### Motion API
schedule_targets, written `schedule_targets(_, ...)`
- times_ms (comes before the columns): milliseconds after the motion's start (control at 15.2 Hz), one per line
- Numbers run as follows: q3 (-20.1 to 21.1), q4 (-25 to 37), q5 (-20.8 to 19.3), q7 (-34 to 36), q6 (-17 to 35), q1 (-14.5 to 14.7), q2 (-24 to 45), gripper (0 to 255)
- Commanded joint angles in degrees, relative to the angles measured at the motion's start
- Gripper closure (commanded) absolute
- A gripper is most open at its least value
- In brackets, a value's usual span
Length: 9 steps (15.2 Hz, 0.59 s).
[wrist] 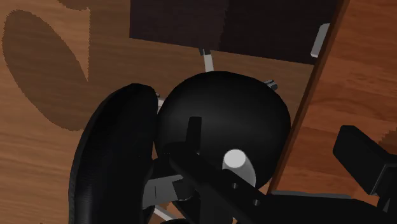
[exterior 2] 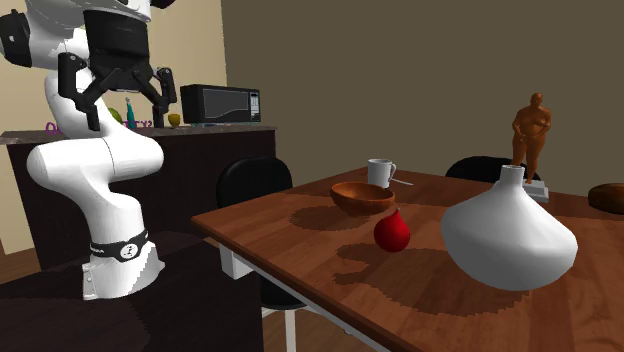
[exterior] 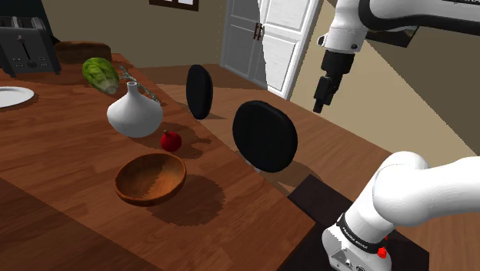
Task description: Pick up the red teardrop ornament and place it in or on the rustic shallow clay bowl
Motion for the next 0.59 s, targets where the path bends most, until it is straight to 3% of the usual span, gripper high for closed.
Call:
schedule_targets(0,0.0,0.0,0.0,0.0,0.0,0.0,0.0,0)
schedule_targets(528,4.9,-5.6,5.8,5.8,17.3,2.8,6.0,0)
